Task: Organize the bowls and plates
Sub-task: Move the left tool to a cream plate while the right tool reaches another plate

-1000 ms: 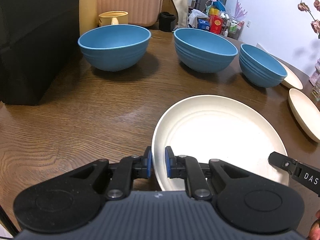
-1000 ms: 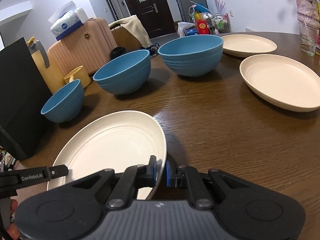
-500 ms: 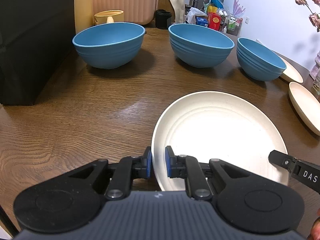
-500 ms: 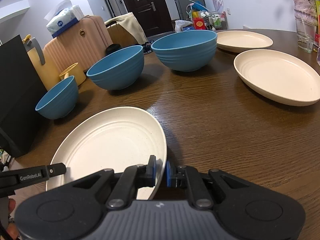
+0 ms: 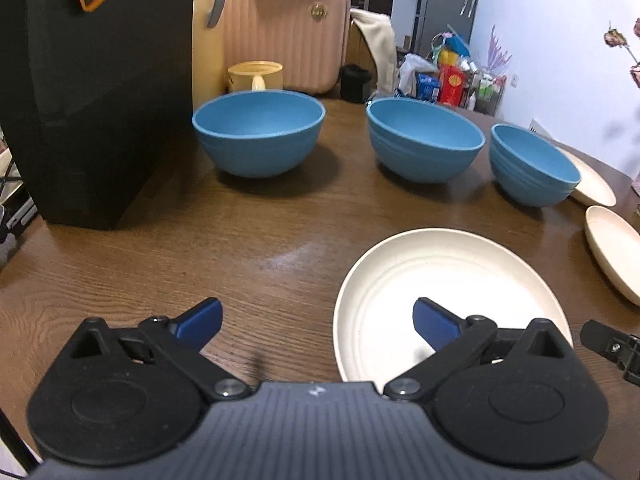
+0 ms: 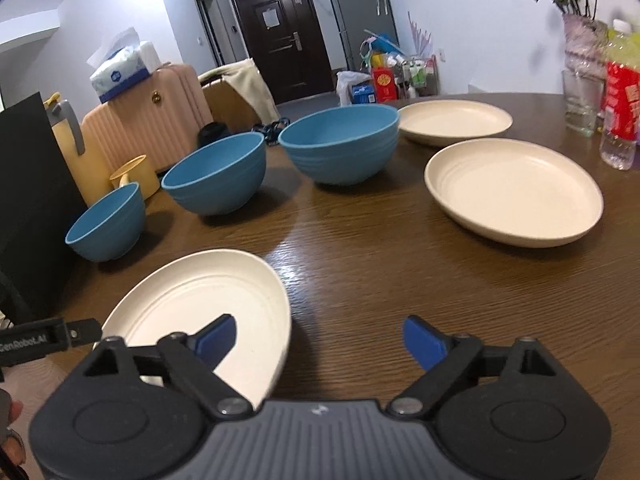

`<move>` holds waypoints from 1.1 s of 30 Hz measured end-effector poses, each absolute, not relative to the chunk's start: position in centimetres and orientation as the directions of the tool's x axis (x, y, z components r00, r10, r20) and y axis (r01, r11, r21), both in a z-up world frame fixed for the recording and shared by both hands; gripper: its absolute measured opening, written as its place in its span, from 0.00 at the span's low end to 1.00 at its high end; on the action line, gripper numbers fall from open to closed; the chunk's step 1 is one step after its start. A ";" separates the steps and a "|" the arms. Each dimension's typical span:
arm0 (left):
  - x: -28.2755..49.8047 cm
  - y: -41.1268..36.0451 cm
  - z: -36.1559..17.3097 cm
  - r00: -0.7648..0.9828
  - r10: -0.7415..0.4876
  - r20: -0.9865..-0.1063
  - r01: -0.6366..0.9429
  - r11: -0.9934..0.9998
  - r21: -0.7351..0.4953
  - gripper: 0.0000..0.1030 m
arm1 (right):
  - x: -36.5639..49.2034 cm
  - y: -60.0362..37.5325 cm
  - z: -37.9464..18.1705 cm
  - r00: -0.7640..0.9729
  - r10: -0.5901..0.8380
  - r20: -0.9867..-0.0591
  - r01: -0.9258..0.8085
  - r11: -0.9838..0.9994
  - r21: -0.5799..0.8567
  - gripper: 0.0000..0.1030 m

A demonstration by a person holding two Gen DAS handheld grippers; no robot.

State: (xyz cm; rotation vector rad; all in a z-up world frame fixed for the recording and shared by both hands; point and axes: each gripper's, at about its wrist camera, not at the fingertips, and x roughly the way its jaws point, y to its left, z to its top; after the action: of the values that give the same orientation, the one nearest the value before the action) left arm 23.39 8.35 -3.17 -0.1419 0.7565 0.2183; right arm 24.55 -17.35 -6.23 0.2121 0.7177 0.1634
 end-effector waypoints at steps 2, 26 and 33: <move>22.9 8.0 -2.6 0.718 0.143 -0.681 -0.237 0.970 -0.045 1.00 | 24.1 -17.8 -5.8 0.750 0.213 -0.627 -0.071 0.967 0.244 0.95; 23.4 -5.3 1.4 0.800 -0.018 -0.599 -0.028 0.997 -0.068 1.00 | 22.9 -29.7 -1.8 0.817 0.069 -0.572 0.037 0.984 0.172 1.00; 25.0 -11.2 1.9 0.813 -0.065 -0.579 0.002 0.994 -0.110 1.00 | 24.5 -34.1 -2.1 0.811 0.037 -0.584 0.071 0.985 0.160 1.00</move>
State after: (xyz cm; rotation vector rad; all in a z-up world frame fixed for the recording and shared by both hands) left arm 25.02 -11.19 1.88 -0.1057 0.6211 -0.0357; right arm 24.47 -34.09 -2.06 0.1775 0.6262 -0.0181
